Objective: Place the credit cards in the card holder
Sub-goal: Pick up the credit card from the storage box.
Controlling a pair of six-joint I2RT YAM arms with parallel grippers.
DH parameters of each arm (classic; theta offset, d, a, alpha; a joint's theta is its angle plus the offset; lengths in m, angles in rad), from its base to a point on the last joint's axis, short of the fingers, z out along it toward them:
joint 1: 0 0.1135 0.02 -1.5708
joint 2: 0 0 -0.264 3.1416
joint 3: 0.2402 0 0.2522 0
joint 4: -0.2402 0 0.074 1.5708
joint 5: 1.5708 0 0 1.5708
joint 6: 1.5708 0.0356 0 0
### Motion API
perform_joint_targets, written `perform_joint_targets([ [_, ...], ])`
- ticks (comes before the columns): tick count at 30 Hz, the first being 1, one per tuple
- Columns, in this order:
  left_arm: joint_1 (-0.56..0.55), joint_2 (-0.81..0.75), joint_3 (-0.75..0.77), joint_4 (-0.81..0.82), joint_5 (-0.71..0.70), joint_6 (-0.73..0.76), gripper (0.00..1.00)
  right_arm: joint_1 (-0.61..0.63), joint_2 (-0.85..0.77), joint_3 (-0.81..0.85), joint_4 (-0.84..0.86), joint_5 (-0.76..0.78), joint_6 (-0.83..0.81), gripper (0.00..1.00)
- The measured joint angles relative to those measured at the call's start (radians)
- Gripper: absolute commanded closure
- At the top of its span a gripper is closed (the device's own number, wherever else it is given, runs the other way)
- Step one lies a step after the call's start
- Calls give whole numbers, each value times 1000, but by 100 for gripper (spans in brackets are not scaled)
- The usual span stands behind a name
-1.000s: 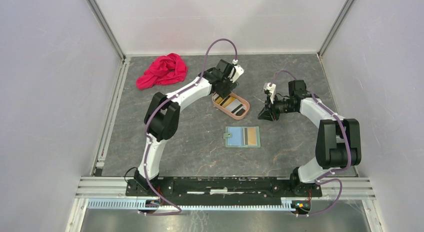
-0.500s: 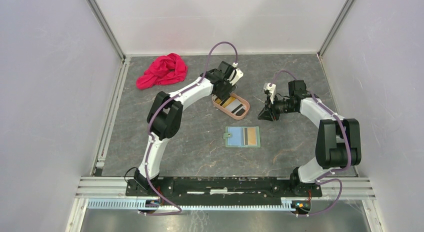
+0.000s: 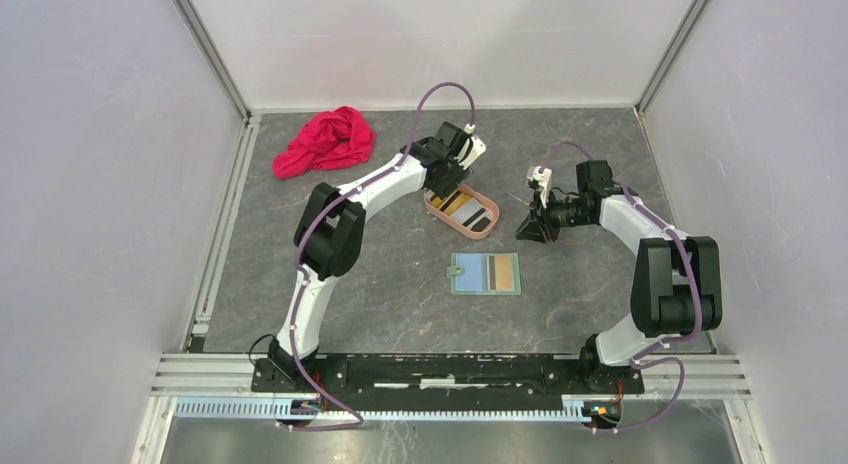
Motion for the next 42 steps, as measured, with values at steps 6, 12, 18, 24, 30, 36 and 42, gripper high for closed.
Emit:
perform_joint_targets([
  [6,-2,0,6,0,-1,0,40,0,0,6,-2,0,-2,75],
  [12,-5,0,6,0,-12,0,43,0,0,8,-3,0,-2,75],
  [18,-9,0,6,0,-23,0,47,0,0,8,-3,0,-2,75],
  [24,-11,0,6,3,-25,0,50,-1,0,8,-3,0,-3,75],
  [30,-14,0,5,10,-26,0,53,-3,0,8,-3,0,-3,75],
  [36,-15,0,1,26,-30,0,44,-6,0,8,-4,0,-3,75],
  [42,-14,0,-2,30,-45,0,37,-6,0,8,-5,0,-5,75],
])
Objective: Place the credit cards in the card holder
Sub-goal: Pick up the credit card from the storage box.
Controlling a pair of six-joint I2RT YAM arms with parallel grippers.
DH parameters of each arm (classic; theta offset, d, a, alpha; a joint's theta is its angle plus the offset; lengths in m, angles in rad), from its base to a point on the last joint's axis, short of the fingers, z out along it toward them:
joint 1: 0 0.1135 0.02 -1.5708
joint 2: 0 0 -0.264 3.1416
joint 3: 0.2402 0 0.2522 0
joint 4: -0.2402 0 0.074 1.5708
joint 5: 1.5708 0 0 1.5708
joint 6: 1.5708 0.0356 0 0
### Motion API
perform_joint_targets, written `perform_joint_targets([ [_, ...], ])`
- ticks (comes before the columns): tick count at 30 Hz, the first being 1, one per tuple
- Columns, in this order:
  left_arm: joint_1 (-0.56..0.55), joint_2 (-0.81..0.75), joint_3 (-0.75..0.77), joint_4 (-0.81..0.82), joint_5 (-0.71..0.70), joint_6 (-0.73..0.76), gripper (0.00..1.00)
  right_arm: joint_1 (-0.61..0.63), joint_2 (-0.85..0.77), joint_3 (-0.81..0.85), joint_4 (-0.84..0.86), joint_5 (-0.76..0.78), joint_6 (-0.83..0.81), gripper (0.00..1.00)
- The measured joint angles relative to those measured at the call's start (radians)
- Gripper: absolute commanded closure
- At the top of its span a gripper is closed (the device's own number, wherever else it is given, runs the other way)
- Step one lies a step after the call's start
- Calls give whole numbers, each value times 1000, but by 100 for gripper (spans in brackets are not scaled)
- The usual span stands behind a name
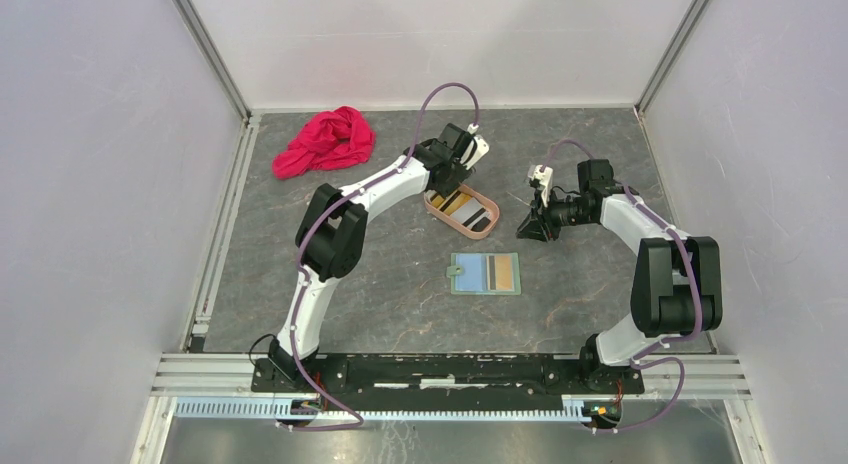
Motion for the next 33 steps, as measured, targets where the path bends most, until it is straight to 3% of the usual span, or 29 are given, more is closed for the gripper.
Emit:
perform_joint_targets([
  [23,0,10,5,-29,3,1,34,-1,0,0,-2,-14,-2,75],
  [33,0,34,13,-52,11,1,39,-1,0,0,-3,-16,-2,75],
])
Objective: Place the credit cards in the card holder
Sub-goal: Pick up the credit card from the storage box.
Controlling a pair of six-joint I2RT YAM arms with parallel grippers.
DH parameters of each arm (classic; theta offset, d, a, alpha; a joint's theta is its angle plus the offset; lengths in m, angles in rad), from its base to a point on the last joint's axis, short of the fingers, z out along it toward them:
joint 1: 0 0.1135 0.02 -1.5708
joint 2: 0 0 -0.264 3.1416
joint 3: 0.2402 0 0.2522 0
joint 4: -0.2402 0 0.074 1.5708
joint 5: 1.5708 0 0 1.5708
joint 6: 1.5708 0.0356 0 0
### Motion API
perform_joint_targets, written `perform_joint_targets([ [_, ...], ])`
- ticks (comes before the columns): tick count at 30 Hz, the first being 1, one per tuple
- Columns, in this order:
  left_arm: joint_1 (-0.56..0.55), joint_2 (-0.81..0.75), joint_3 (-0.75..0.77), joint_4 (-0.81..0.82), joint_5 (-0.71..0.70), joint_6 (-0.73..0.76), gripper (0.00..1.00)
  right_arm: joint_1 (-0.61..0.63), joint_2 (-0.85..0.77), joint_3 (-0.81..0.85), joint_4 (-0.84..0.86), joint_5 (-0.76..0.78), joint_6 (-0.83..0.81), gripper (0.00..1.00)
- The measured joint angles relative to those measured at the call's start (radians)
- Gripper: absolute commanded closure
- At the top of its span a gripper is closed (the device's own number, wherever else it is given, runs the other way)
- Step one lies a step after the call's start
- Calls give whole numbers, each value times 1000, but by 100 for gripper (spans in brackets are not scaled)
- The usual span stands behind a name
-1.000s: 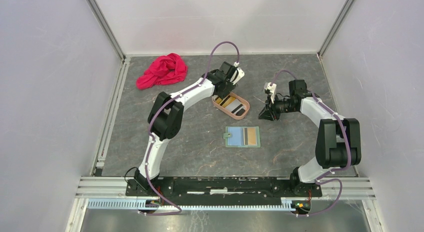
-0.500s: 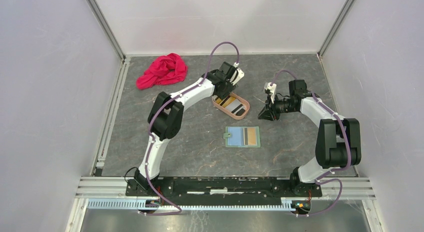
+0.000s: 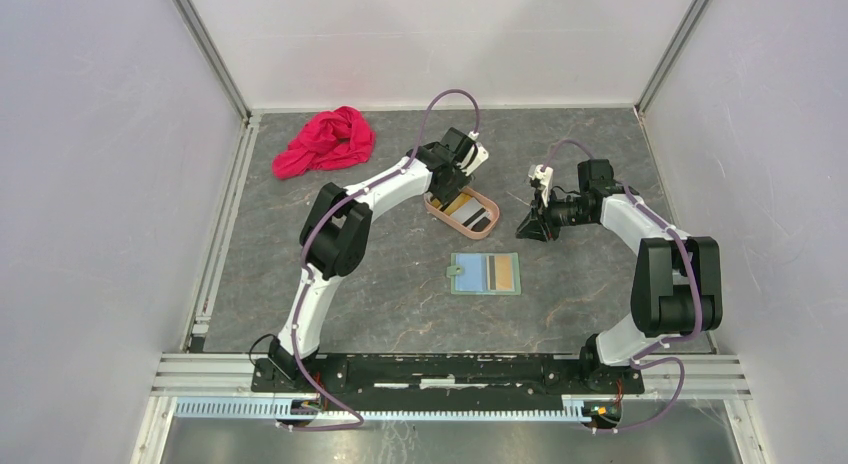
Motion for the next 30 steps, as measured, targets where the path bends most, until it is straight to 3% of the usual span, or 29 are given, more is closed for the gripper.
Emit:
perform_joint_targets([
  [30,0,-12,-33,59,-20,0,44,0,0,1,0,-3,-4,75],
])
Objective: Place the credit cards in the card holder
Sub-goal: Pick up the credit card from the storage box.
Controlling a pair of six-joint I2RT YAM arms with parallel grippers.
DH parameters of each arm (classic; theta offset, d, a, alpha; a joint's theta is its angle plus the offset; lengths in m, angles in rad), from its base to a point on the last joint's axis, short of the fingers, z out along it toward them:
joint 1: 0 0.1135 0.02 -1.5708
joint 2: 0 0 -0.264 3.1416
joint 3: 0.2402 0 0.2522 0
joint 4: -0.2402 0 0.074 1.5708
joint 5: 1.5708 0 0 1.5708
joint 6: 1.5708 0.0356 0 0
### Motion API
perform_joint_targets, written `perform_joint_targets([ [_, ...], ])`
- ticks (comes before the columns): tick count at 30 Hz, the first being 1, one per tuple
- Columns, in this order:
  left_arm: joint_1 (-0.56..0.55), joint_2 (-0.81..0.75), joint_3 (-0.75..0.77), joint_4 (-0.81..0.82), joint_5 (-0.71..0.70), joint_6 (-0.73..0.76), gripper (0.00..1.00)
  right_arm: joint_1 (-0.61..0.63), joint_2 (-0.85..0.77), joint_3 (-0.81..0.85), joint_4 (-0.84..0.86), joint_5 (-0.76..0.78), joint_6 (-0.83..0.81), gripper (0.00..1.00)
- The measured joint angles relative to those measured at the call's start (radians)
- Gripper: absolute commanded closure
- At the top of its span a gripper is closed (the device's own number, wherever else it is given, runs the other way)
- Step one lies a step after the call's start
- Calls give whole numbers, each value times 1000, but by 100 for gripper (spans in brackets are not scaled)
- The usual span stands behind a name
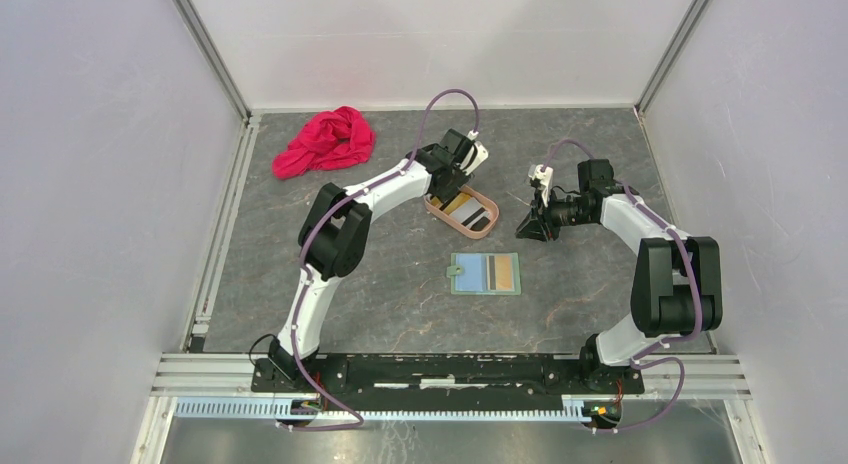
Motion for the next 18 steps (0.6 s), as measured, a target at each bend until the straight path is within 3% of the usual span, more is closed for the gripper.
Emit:
perform_joint_targets([
  [18,0,-55,-48,50,-7,0,44,0,0,0,0,-2,-2,75],
])
